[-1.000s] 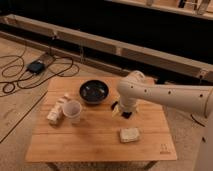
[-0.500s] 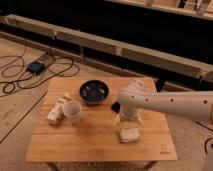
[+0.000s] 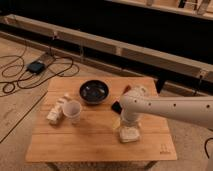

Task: Place the white sponge in the ceramic cup

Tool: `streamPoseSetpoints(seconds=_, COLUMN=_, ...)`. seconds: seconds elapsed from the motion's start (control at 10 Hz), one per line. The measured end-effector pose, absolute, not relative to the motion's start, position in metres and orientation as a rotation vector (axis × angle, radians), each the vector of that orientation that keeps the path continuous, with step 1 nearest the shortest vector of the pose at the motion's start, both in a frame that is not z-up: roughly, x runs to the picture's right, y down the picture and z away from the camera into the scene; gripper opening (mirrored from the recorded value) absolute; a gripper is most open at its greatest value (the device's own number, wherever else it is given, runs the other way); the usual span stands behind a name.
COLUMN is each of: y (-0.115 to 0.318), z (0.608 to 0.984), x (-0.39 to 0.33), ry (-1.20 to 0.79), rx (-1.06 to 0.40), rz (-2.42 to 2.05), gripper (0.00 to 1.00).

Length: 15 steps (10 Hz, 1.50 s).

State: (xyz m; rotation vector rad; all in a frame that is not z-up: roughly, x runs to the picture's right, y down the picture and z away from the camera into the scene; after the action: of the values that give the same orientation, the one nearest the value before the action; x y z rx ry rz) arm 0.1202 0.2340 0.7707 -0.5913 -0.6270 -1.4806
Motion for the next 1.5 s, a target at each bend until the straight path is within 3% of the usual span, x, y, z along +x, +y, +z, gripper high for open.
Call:
streamPoseSetpoints(seconds=1.2, y=0.265, z=0.796, x=0.124, ry=-0.653, rx=-0.633, rz=-1.545, gripper=0.79)
streamPoseSetpoints(seconds=1.3, y=0.265, z=0.797, x=0.125, ry=-0.647, rx=-0.64, rz=-1.543, gripper=0.75)
streamPoseSetpoints(seconds=1.5, y=0.266, z=0.798, x=0.13, ry=-0.632, rx=-0.659, rz=-1.538, gripper=0.55)
